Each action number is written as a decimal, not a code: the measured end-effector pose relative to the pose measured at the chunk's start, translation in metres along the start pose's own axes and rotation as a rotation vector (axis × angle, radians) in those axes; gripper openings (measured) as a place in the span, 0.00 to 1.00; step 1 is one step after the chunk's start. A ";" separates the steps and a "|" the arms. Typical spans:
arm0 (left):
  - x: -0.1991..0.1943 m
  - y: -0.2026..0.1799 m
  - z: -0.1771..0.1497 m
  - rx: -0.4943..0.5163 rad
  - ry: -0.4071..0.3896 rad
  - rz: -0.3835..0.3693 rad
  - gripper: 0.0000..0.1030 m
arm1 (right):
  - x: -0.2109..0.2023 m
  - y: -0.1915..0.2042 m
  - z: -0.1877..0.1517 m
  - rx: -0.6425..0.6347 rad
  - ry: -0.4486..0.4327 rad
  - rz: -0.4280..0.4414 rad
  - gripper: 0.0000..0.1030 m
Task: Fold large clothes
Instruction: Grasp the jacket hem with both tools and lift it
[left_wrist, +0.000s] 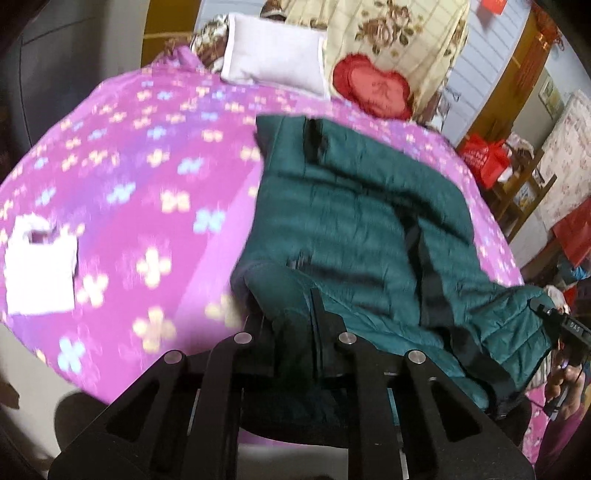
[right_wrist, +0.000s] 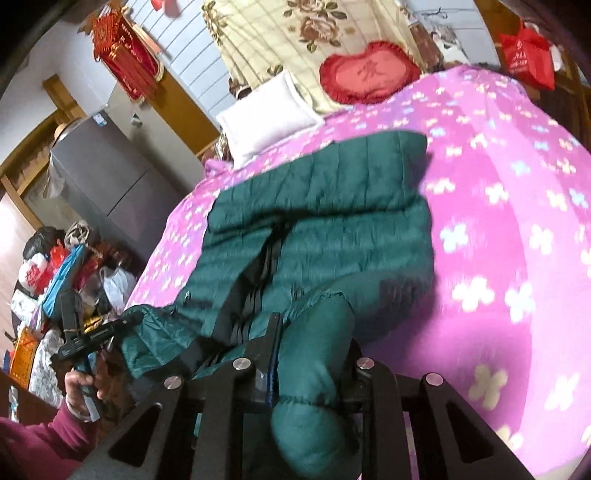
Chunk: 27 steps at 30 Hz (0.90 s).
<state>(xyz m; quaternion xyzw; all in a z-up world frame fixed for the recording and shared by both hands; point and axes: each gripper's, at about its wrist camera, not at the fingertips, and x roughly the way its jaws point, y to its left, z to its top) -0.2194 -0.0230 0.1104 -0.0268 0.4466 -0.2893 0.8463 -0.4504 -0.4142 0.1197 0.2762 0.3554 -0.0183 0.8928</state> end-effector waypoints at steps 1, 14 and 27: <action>0.000 -0.002 0.006 0.004 -0.015 0.008 0.13 | 0.001 0.000 0.005 0.000 -0.013 -0.007 0.19; 0.014 -0.010 0.049 0.023 -0.064 0.040 0.13 | 0.010 -0.010 0.043 0.022 -0.057 -0.046 0.19; 0.024 -0.013 0.071 -0.017 -0.117 0.040 0.13 | 0.024 -0.010 0.071 0.019 -0.081 -0.078 0.19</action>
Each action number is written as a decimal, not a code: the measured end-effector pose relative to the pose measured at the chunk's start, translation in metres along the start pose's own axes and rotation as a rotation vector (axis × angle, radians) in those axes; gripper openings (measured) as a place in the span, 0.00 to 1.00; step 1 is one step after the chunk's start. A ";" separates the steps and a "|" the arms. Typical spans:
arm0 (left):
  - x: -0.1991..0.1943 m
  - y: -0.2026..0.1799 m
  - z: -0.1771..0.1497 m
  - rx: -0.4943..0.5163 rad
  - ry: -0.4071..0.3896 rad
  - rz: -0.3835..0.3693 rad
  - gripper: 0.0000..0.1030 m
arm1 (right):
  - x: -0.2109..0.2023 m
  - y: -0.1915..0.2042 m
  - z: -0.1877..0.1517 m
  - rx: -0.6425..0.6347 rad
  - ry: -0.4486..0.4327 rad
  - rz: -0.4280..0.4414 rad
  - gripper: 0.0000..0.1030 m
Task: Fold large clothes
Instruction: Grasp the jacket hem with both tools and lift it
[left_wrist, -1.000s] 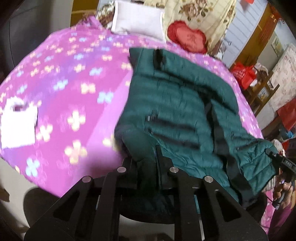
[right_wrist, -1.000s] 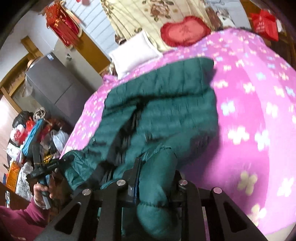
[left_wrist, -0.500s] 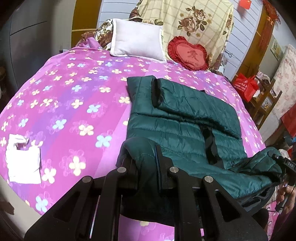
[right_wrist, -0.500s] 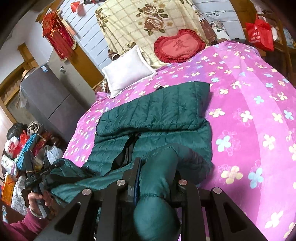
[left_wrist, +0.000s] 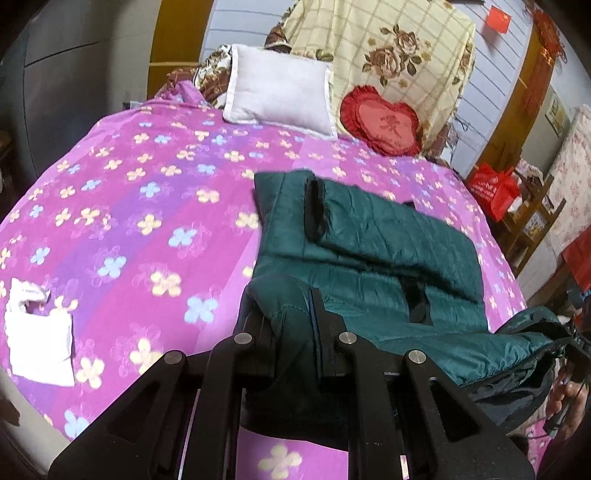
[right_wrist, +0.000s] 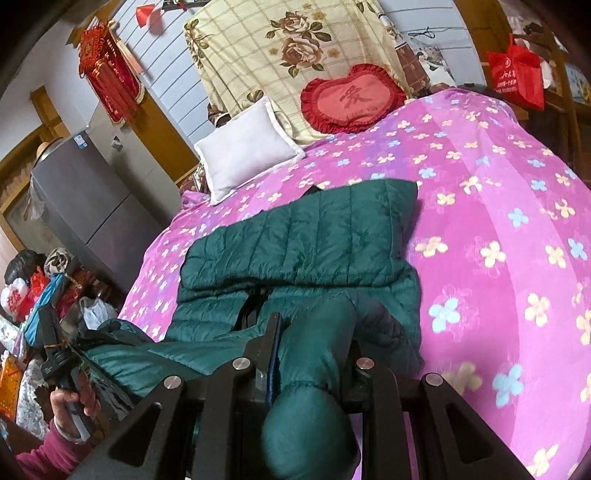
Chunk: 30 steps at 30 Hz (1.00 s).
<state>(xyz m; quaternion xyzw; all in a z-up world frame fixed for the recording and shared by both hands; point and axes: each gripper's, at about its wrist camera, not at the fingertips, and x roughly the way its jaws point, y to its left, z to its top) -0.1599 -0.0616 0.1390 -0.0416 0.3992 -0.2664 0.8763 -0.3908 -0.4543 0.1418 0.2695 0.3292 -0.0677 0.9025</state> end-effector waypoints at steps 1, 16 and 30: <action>0.002 -0.002 0.005 -0.001 -0.011 0.004 0.13 | 0.003 0.000 0.006 -0.001 -0.008 -0.005 0.19; 0.082 -0.019 0.098 -0.022 -0.062 0.106 0.13 | 0.083 -0.025 0.106 0.072 -0.048 -0.122 0.19; 0.173 0.035 0.134 -0.302 0.040 -0.118 0.30 | 0.194 -0.089 0.135 0.330 0.018 -0.115 0.25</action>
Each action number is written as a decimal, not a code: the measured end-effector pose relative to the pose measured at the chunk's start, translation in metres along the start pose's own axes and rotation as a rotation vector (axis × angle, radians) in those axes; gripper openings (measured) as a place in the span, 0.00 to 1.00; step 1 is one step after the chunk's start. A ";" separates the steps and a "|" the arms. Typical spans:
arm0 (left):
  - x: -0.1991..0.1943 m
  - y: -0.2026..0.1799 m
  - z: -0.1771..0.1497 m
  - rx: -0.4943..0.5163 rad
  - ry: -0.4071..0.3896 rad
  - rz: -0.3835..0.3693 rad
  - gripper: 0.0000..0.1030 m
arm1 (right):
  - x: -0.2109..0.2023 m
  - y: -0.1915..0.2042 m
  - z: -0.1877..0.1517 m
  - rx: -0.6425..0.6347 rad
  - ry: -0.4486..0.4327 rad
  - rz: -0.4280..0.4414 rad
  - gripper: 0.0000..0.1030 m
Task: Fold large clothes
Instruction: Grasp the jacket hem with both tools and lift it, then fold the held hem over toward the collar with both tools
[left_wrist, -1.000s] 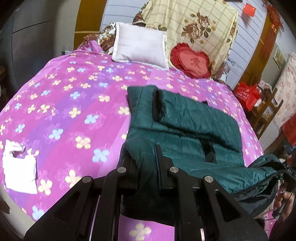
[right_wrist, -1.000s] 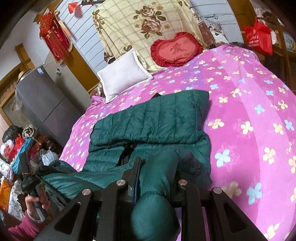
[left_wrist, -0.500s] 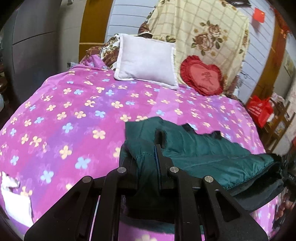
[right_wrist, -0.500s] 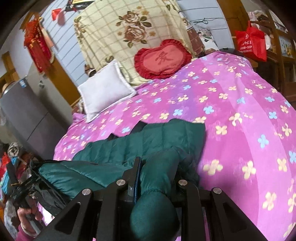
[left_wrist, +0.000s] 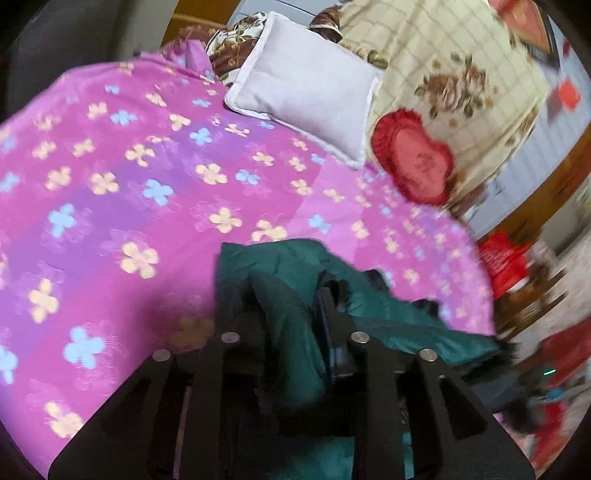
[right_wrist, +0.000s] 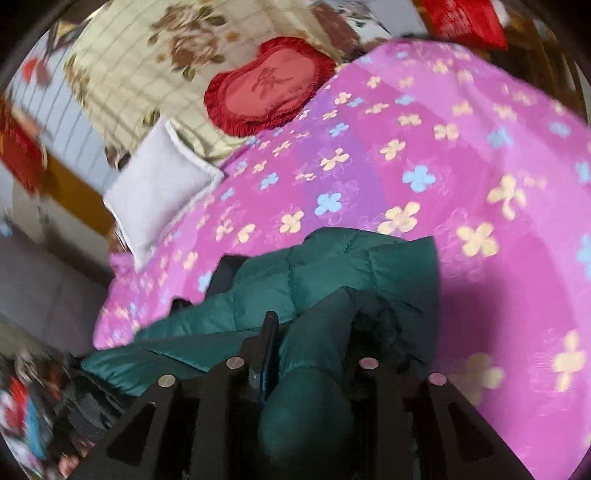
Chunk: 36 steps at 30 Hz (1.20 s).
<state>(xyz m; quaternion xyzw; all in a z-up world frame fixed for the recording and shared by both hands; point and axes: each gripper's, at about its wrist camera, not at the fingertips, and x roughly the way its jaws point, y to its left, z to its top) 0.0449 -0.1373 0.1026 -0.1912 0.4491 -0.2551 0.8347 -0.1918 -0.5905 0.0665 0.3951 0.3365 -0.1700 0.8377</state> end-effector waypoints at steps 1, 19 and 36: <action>-0.007 0.002 0.003 -0.018 -0.009 -0.038 0.32 | 0.002 -0.002 0.001 0.014 -0.010 0.018 0.28; -0.005 -0.041 -0.029 0.222 -0.024 0.164 0.75 | -0.059 0.085 -0.013 -0.268 -0.198 0.065 0.70; 0.074 -0.039 -0.025 0.323 0.138 0.346 0.78 | 0.096 0.132 -0.027 -0.477 0.137 -0.170 0.71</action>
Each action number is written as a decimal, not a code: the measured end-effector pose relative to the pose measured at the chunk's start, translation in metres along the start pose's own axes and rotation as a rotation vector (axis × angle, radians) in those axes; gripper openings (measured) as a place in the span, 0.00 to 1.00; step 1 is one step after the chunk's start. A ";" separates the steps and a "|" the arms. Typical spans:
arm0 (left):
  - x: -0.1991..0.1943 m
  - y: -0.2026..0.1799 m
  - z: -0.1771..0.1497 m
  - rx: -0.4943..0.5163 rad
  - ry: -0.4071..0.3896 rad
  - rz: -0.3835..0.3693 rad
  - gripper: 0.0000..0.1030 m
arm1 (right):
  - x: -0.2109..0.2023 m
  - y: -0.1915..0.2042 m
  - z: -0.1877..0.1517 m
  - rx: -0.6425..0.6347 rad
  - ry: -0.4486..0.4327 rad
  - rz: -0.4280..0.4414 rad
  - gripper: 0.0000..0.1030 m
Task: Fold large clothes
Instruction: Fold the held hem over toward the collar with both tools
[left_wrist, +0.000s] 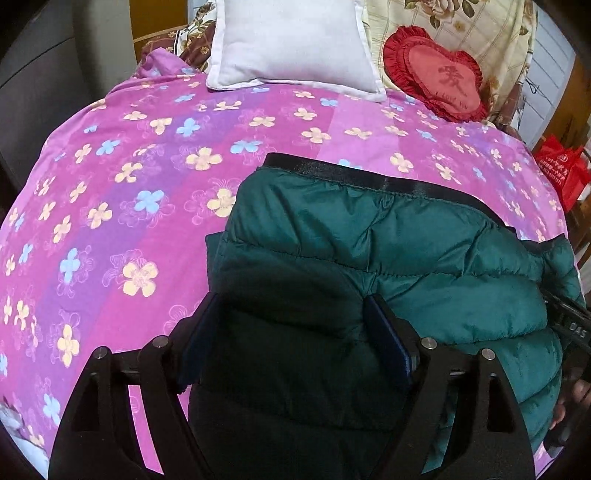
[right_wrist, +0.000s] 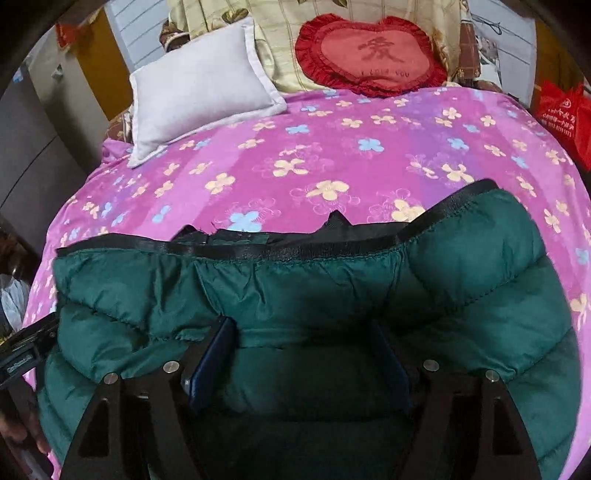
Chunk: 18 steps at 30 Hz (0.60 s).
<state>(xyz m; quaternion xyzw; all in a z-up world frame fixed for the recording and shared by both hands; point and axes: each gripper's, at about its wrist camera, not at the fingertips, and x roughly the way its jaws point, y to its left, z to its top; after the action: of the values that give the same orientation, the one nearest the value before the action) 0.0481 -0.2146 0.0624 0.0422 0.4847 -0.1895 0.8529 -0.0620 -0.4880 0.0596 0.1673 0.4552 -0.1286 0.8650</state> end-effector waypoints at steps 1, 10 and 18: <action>0.000 0.000 0.000 0.004 0.001 -0.002 0.78 | -0.010 -0.002 0.001 0.010 -0.014 0.014 0.71; 0.003 -0.001 0.001 0.008 -0.001 -0.012 0.79 | -0.033 -0.063 -0.001 0.167 -0.066 -0.029 0.71; -0.004 0.004 0.001 -0.019 -0.006 -0.001 0.83 | -0.038 -0.039 -0.004 0.090 -0.076 -0.093 0.71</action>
<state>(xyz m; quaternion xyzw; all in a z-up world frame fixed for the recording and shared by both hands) 0.0482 -0.2104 0.0660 0.0333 0.4841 -0.1853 0.8545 -0.1002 -0.5191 0.0825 0.1797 0.4230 -0.1953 0.8664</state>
